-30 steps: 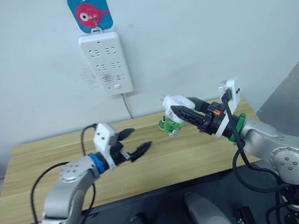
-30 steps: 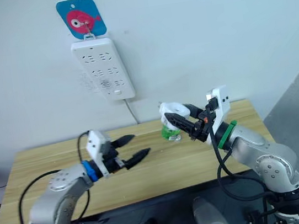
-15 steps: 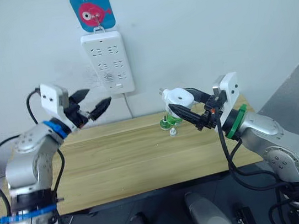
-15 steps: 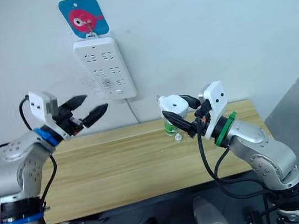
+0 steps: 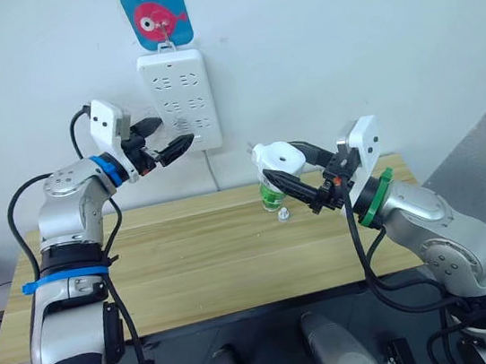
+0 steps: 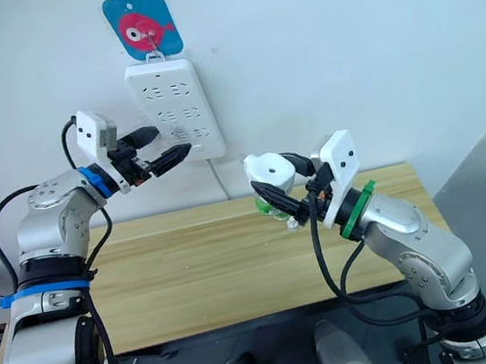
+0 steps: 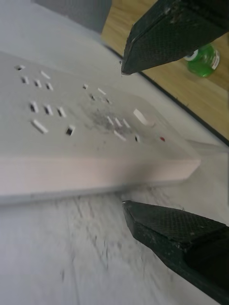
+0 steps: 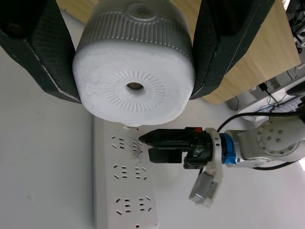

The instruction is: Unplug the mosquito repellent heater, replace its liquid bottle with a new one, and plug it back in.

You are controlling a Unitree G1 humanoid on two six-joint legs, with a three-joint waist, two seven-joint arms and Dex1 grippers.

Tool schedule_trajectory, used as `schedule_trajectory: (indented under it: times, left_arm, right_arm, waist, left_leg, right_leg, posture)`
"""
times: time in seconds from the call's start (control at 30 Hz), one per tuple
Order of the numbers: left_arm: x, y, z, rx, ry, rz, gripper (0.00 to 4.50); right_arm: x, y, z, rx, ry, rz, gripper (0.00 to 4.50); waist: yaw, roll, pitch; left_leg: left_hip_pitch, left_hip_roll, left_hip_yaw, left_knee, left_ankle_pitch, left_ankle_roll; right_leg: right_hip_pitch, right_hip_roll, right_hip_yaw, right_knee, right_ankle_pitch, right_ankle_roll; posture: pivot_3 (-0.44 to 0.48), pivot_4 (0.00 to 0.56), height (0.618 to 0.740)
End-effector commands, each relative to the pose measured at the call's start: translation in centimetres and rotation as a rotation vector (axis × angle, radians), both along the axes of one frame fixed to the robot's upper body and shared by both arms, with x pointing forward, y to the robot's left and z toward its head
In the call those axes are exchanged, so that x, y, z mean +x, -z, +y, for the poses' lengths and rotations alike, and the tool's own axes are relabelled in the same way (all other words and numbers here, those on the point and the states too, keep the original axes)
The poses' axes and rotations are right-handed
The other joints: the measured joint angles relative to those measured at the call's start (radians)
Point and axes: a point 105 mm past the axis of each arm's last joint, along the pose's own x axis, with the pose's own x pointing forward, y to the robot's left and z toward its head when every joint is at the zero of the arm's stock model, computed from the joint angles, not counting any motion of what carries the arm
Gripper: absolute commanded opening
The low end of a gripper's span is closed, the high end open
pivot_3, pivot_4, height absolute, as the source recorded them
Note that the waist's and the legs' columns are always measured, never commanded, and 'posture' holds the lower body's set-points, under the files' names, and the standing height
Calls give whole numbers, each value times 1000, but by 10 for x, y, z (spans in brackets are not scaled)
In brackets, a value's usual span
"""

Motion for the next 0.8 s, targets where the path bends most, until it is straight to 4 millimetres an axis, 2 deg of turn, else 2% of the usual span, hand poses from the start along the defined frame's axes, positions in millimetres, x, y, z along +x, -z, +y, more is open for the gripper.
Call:
schedule_trajectory:
  times: [0.03, 0.2, 0.23, 0.33, 0.53, 0.6, 0.8]
  left_arm:
    - [-1, -17, -13, 12, 62, -62, 4500]
    - [0, -21, -21, -8, 101, -65, 4500]
    - [0, -21, -22, -10, 102, -65, 4317]
    - [0, -19, -22, -6, 103, -60, 3605]
    - [4, -17, -18, -7, 67, -63, 1679]
    - [5, -17, -16, -3, 58, -62, 1480]
    - [3, -12, -14, 21, 58, -48, 1369]
  right_arm:
    - [-8, -14, 6, 13, -27, -65, 3007]
    - [-7, -14, 11, 13, -37, -59, 3007]
    - [-7, -14, 13, 13, -40, -58, 3007]
    - [-5, -14, 17, 8, -43, -57, 3007]
    - [4, -15, 26, -16, -28, -58, 3007]
    - [14, -16, 29, -45, 14, -65, 3007]
    - [41, -27, 38, -86, 105, -86, 3007]
  waist:
    - [-1, 0, 0]
    - [-4, 0, 0]
    - [-4, 0, 0]
    - [-5, 0, 0]
    - [-2, 0, 0]
    - [0, 0, 0]
    - [-3, 0, 0]
  left_leg:
    - [0, 0, 0, 0, 0, 0]
    - [0, 0, -2, -1, 0, 0]
    - [0, 0, -2, -1, 0, 0]
    - [0, 0, -2, -1, 0, 0]
    - [0, 0, -3, -1, 0, 0]
    - [0, 0, -5, 0, 0, 0]
    - [1, -1, -5, 4, 2, 2]
  right_leg:
    - [0, 0, 0, 0, 0, 0]
    - [0, 1, -1, 1, 0, 0]
    - [0, 1, -2, 1, 0, 0]
    - [0, 1, -2, 1, 0, 0]
    - [0, 1, -2, 1, 0, 0]
    - [1, 0, -5, 1, 0, 0]
    - [4, 0, -3, 1, 1, -1]
  posture:
    - [-258, 200, 733]
    - [-255, 202, 733]
    - [-256, 203, 733]
    - [-256, 205, 733]
    - [-255, 205, 733]
    - [-256, 205, 733]
    - [-254, 206, 733]
